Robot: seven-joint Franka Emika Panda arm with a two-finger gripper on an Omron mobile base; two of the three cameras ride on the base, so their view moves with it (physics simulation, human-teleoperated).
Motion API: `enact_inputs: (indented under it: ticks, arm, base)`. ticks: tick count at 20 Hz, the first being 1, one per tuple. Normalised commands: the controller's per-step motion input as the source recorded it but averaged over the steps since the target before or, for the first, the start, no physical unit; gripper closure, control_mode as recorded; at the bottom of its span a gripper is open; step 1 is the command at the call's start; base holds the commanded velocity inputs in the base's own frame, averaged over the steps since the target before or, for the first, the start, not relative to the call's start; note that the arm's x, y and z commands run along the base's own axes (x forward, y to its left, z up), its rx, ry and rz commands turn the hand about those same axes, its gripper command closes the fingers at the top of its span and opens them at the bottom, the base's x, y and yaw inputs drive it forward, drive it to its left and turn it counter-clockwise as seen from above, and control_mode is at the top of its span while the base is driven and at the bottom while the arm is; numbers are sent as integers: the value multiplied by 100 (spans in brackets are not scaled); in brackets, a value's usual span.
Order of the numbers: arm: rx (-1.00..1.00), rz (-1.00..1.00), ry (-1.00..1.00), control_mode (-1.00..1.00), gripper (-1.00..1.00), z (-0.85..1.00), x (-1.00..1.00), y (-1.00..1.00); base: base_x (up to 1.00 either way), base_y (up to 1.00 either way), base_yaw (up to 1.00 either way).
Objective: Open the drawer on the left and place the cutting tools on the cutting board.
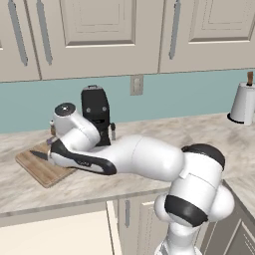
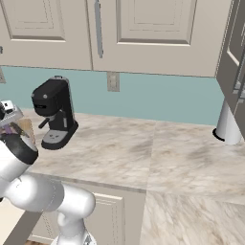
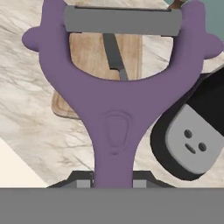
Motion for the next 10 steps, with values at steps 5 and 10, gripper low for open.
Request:
enact_inputs:
  ticks: [5,10]
  arm:
    - [0,0,0,-100,100,-14,1,0]
    - [0,1,1,-100,100,-23,6,2]
  base:
    - [0,0,0]
    - [0,0,0]
